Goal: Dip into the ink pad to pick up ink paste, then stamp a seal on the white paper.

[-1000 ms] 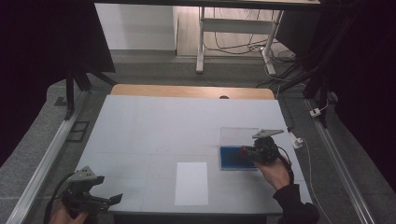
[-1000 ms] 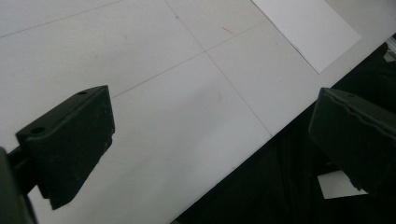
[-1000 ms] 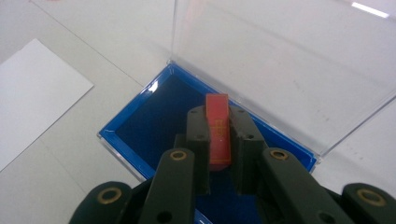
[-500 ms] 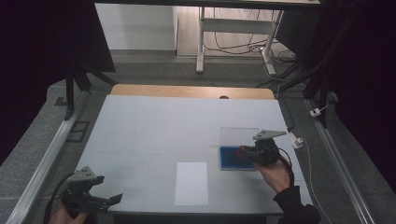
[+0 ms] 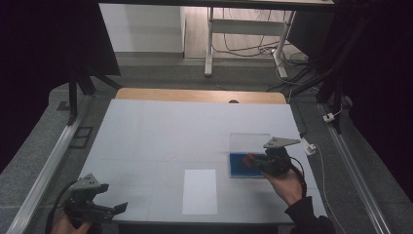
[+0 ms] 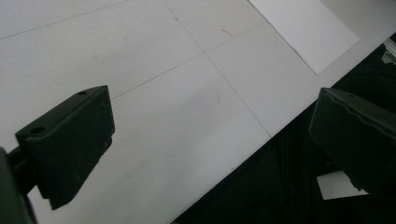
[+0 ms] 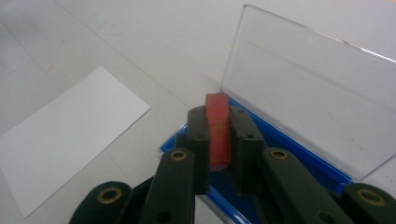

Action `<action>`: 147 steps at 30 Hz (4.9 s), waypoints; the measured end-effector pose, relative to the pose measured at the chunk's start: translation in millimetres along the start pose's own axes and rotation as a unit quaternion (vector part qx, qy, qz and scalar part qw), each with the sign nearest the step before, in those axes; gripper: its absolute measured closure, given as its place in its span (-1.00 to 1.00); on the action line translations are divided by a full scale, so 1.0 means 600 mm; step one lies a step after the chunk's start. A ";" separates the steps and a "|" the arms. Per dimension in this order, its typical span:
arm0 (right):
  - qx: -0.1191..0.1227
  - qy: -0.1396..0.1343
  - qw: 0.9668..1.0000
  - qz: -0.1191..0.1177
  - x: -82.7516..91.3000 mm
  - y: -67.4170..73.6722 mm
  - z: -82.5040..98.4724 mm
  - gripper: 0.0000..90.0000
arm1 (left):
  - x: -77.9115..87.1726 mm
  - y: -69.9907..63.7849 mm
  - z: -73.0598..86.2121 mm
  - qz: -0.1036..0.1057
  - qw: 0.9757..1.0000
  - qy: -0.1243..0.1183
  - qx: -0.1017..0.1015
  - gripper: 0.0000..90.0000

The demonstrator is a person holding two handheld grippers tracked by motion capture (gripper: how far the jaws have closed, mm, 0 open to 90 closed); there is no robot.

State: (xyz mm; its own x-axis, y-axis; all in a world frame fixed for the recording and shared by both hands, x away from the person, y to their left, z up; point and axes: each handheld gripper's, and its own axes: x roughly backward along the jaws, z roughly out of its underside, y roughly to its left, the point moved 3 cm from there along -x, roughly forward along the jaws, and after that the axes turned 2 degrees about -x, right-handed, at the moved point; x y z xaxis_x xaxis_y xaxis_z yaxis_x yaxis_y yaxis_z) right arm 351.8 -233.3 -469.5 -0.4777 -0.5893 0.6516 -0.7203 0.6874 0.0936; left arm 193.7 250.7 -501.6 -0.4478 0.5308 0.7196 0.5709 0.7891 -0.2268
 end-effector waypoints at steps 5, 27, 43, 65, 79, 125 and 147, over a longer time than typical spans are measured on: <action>0.001 0.004 1.000 -0.005 -0.001 0.009 -0.001 0.79 | 0.000 0.000 0.000 0.000 1.000 0.000 0.000 -0.99; 0.029 -0.003 0.998 -0.050 -0.008 0.067 -0.012 0.79 | 0.000 0.000 0.000 0.000 1.000 0.000 0.000 -0.99; 0.049 0.008 0.996 -0.079 -0.031 0.108 -0.018 0.79 | 0.000 0.000 0.000 0.000 1.000 -0.001 0.002 -0.99; 0.087 0.037 0.990 -0.104 -0.086 0.159 -0.019 0.79 | -0.001 0.000 0.000 0.000 1.000 0.001 0.000 -0.99; 0.124 0.064 0.983 -0.116 -0.124 0.192 -0.009 0.79 | -0.001 0.000 0.000 0.000 1.000 0.001 0.001 -0.99; 0.195 0.134 0.968 -0.089 -0.163 0.223 0.004 0.80 | -0.003 0.001 -0.001 -0.001 1.000 0.005 0.005 -0.99; 0.143 0.140 0.971 -0.130 -0.170 0.201 0.001 0.80 | -0.003 0.002 -0.001 0.000 1.000 0.004 0.005 -0.99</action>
State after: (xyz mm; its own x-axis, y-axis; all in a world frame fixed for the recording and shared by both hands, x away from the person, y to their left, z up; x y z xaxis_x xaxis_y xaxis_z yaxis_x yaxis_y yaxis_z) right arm 313.5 -90.7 -524.9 -0.1338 -0.5606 0.8172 -0.9273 0.3616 0.0962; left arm 195.7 250.5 -502.5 -0.4418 0.5285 0.7249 0.5640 0.7920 -0.2337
